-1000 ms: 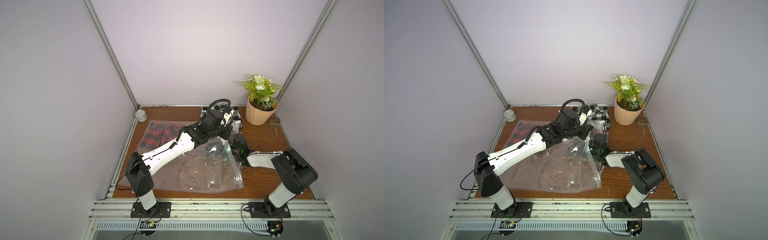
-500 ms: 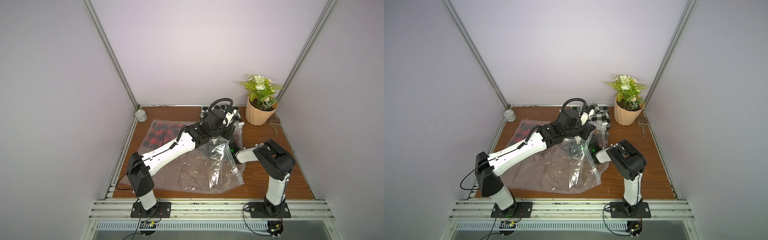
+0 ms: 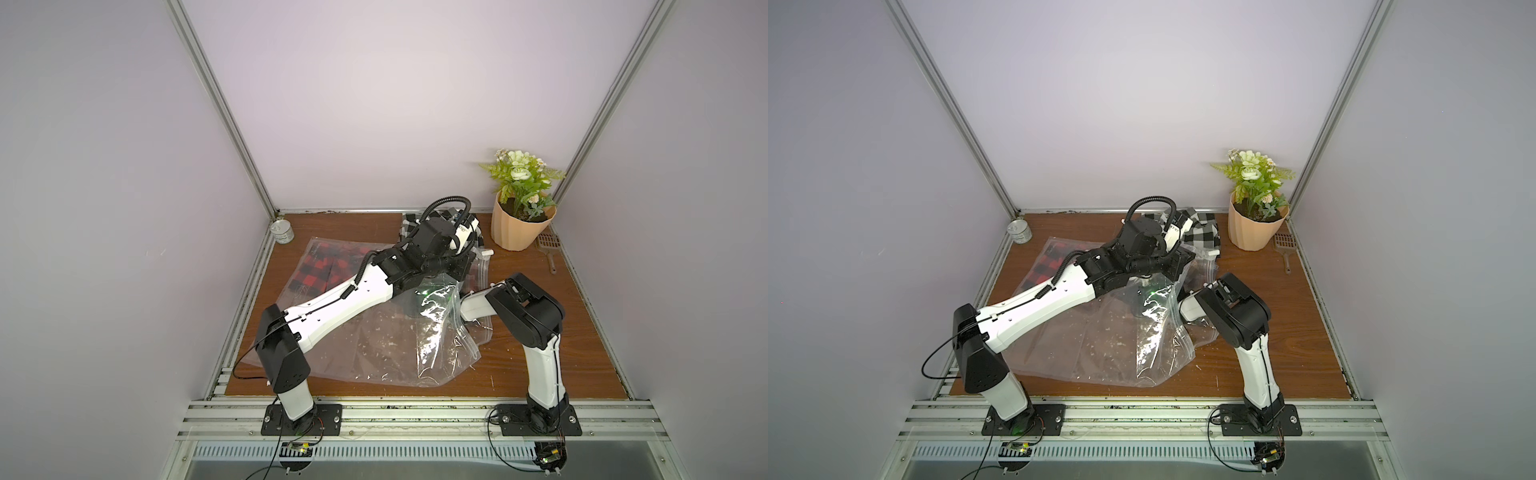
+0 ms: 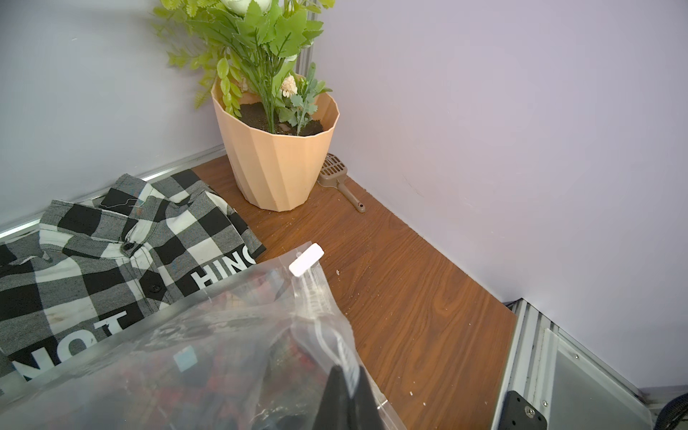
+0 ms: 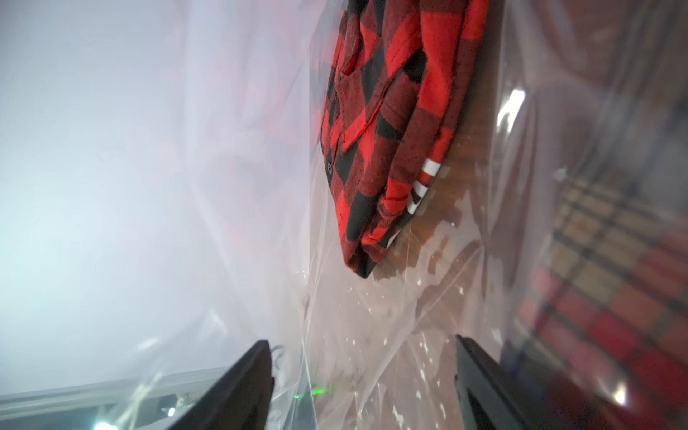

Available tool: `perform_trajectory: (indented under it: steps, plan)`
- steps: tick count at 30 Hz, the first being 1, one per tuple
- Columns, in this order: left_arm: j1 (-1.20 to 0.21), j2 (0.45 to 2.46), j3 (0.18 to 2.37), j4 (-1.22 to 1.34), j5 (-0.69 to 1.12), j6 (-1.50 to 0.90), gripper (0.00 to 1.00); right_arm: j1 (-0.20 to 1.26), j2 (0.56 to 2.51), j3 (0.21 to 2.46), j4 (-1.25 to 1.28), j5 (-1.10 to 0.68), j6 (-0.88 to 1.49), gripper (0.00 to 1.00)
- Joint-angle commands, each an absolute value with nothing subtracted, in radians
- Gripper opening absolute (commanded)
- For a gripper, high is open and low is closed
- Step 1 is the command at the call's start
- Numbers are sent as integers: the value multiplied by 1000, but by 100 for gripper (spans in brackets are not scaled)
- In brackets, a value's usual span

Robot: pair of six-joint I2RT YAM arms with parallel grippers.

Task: Take the shirt out of the vacuum bag
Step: Take out the shirt from the vacuum bag.

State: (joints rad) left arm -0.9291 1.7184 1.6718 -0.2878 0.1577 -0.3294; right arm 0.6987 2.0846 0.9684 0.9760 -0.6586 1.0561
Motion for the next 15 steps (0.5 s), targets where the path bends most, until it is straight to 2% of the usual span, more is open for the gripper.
perform_trajectory:
  steps: [1, 7, 15]
  plan:
    - [-951, 1726, 1706, -233, 190, -344, 1, 721, 2109, 1027, 983, -631, 1065, 81]
    - [-956, 1733, 1709, -225, 200, -350, 1, 749, 2157, 1111, 894, -589, 1036, 82]
    - [-963, 1731, 1707, -213, 200, -359, 1, 766, 2243, 1177, 911, -558, 1079, 83]
